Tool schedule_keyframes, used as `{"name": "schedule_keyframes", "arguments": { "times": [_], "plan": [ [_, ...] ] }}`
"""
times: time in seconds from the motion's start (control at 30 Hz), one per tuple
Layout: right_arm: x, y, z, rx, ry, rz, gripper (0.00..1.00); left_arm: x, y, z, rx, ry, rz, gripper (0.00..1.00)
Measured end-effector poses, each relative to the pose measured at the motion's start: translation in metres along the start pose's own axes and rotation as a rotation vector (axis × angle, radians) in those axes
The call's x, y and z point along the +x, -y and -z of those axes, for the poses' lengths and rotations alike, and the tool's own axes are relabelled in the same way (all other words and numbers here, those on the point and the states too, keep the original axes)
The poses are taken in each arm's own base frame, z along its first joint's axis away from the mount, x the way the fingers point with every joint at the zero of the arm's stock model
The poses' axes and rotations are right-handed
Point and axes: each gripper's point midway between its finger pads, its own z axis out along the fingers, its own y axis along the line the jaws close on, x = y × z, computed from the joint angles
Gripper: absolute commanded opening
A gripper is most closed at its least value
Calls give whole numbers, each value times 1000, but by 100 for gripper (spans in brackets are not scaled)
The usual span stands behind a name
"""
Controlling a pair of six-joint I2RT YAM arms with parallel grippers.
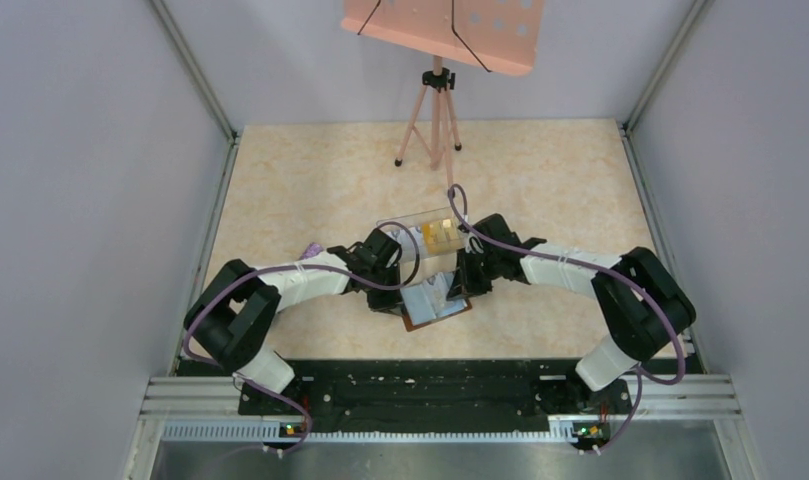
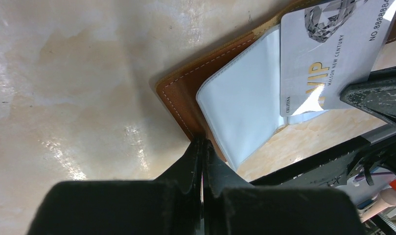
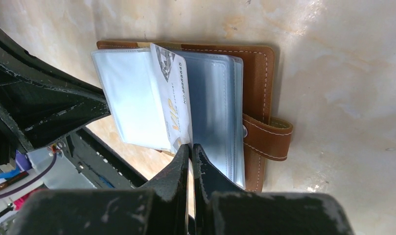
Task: Put the credit cards into the card holder
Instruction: Insert the credit card into the card holder.
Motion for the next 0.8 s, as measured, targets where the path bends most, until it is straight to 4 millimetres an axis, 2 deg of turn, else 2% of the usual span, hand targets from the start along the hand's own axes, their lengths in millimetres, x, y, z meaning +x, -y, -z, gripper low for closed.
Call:
{"name": "schedule_keyframes", "arguments": {
  "times": [0.47,0.8],
  "plan": [
    [-1,0,4,6,13,14,0,0,2,-1,-2,-5,-2,0],
    [16,-2,0,-48,-29,-30,0,1,3,-2,-4,-8,-7,0]
  ]
}}
